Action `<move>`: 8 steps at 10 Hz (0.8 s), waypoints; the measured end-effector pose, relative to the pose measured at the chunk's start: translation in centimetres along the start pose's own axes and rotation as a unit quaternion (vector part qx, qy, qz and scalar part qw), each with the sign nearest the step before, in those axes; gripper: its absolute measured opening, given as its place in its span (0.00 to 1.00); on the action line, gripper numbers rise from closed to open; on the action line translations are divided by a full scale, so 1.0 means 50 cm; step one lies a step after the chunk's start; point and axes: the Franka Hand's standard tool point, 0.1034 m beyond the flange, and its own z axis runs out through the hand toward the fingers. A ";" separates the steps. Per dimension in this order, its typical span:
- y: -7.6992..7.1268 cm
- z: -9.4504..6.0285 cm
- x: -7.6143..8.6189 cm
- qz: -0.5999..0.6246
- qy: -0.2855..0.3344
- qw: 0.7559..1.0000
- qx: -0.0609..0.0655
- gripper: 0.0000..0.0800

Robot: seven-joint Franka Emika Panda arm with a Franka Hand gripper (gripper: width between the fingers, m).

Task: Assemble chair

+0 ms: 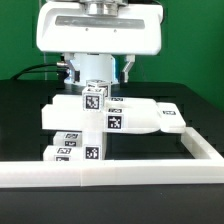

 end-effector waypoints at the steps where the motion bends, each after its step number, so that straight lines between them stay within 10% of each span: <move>1: 0.004 0.000 -0.001 -0.040 0.000 0.999 0.000 0.81; 6: 0.004 0.001 -0.001 -0.153 -0.003 0.988 -0.003 0.81; 8: 0.004 0.001 -0.001 -0.152 -0.003 0.988 -0.003 0.52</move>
Offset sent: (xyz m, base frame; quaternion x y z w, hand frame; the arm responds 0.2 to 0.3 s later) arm 0.0022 0.0090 -0.0011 0.0111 0.0028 -0.2095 0.9777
